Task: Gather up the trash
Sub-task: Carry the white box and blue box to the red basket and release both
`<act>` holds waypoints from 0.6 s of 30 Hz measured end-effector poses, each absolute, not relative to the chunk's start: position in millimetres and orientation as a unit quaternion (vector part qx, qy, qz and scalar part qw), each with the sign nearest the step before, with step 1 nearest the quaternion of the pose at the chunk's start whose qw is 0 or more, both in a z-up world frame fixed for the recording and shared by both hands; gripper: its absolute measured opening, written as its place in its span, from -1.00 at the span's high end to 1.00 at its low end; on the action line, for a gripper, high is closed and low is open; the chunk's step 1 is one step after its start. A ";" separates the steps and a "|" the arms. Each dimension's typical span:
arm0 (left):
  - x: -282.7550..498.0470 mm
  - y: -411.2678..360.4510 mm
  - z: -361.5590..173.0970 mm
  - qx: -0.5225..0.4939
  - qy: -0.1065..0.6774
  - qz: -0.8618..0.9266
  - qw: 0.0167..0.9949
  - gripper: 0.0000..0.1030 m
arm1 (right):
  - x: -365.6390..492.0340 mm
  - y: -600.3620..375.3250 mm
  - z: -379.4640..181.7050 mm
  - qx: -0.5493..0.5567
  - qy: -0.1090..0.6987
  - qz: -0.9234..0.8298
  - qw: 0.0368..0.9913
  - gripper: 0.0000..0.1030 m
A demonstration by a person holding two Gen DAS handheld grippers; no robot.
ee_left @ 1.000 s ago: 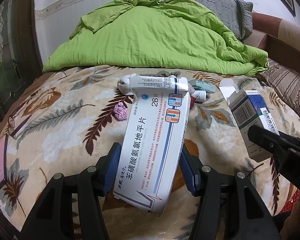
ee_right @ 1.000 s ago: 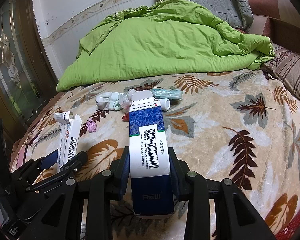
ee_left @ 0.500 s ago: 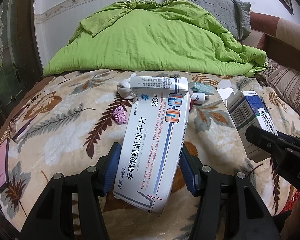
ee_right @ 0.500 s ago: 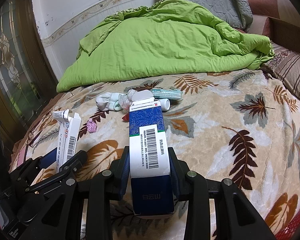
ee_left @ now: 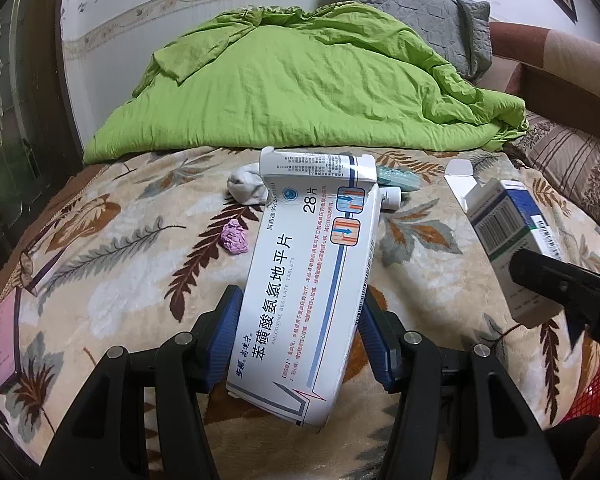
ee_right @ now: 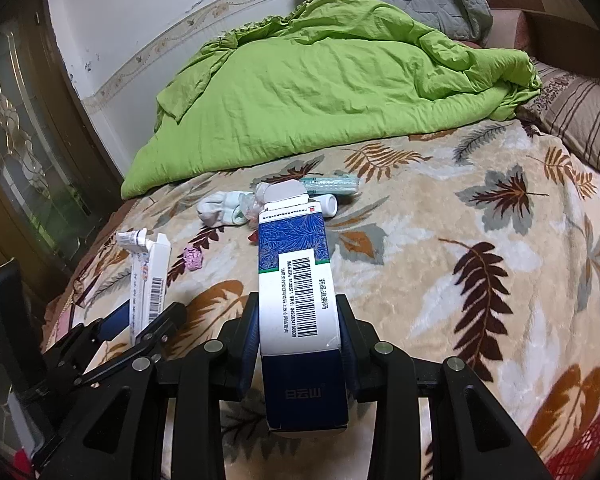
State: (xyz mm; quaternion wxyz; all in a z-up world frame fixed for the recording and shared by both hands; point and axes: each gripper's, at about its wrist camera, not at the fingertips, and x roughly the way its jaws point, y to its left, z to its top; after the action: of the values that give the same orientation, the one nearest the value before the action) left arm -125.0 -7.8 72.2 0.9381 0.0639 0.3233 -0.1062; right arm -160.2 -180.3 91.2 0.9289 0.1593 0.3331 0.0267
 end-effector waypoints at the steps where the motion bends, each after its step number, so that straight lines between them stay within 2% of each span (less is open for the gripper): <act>1: -125.7 -8.4 72.4 0.066 0.322 -0.106 0.938 -0.09 | -163.0 -180.3 92.4 0.159 0.333 0.028 0.929 0.26; 9: -147.2 -27.7 86.6 0.071 0.305 -0.158 0.937 -0.09 | -203.0 -212.0 104.6 0.184 0.328 0.023 0.927 0.26; 18: -190.1 -89.2 104.8 0.076 0.325 -0.292 0.896 -0.09 | -287.0 -292.6 122.0 0.239 0.307 -0.038 0.921 0.26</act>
State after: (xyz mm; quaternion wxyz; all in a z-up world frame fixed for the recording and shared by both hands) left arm -190.1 -89.2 104.8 0.8962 0.0756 0.3254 -0.2918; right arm -287.0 -292.6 122.0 0.9205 0.2390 0.3068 -0.0376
